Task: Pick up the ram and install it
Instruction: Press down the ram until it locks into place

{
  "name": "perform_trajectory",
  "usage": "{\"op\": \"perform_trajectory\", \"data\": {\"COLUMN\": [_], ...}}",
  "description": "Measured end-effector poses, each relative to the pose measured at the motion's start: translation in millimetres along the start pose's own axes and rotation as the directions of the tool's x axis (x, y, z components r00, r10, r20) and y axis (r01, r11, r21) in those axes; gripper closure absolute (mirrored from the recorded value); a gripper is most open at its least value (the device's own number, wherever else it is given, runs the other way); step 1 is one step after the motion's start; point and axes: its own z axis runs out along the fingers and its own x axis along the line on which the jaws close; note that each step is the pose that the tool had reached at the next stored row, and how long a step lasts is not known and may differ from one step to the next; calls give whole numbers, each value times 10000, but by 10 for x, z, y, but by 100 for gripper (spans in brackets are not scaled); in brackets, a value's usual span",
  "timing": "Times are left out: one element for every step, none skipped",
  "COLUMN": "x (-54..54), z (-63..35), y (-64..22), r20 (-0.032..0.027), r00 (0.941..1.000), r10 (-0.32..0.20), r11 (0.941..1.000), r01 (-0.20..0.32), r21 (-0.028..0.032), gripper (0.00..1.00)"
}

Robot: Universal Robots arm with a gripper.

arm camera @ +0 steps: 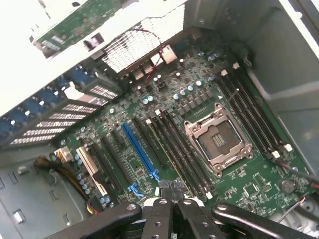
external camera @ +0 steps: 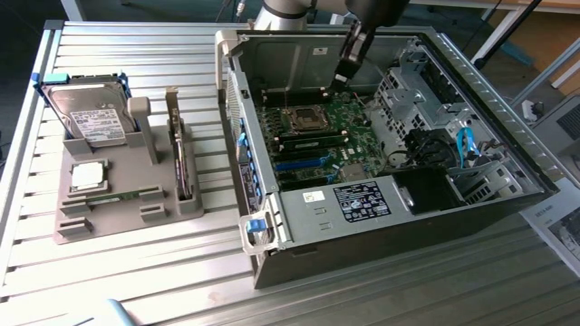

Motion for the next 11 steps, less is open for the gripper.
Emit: {"op": "perform_trajectory", "data": {"x": [0,0,0,0,0,0,0,0,0,0,0], "z": [0,0,0,0,0,0,0,0,0,0,0], "y": [0,0,0,0,0,0,0,0,0,0,0], "r20": [5,12,17,22,31,34,39,43,49,52,53], "r00": [9998,9991,9982,9966,9932,9908,9867,9821,9738,9674,9634], "r10": [183,430,602,829,1167,1355,1626,1885,2274,2533,2680], "r11": [9998,9991,9982,9965,9931,9907,9866,9819,9736,9672,9632], "r01": [-183,-430,-602,-829,-1166,-1354,-1625,-1884,-2272,-2531,-2678], "r21": [-16,-37,-52,-72,-102,-119,-144,-167,-203,-227,-241], "gripper": [89,89,89,89,89,89,89,89,89,89,89]}}
